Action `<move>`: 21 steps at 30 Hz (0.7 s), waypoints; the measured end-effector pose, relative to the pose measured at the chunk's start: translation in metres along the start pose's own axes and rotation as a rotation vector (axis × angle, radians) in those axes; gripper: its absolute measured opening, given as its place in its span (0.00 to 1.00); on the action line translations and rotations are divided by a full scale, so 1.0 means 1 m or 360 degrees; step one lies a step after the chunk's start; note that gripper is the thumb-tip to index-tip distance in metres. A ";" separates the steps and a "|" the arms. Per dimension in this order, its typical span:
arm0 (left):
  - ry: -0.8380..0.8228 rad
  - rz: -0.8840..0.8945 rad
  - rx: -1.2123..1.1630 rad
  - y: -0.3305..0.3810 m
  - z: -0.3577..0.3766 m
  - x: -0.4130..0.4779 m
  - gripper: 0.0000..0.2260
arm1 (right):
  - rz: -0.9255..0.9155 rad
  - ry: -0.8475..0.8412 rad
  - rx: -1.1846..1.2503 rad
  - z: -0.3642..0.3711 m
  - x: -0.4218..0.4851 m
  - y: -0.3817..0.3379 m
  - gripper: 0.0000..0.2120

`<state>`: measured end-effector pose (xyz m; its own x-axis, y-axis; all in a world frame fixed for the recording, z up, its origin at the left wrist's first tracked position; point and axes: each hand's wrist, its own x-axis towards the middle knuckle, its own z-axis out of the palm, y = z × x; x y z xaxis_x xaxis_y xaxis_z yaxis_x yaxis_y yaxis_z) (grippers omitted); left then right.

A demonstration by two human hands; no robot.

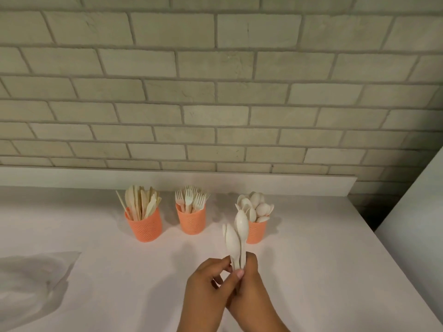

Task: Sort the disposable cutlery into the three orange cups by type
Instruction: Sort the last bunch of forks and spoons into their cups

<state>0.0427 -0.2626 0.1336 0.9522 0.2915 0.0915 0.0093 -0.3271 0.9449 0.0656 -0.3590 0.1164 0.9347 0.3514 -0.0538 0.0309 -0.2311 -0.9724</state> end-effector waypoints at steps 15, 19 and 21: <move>-0.0221 -0.0249 -0.0477 0.016 -0.009 -0.002 0.15 | -0.0098 0.0074 0.0213 -0.010 -0.009 -0.015 0.11; -0.0270 -0.0315 -0.0598 0.017 -0.009 -0.003 0.11 | 0.0001 0.0081 0.0392 -0.018 -0.009 -0.013 0.13; -0.0194 -0.0420 -0.0773 0.017 -0.009 -0.002 0.13 | 0.0102 0.0114 0.0580 -0.021 -0.009 -0.012 0.13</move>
<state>0.0384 -0.2609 0.1520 0.9652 0.1920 -0.1774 0.1379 0.2026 0.9695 0.0642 -0.3781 0.1329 0.9534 0.2794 -0.1140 -0.1448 0.0920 -0.9852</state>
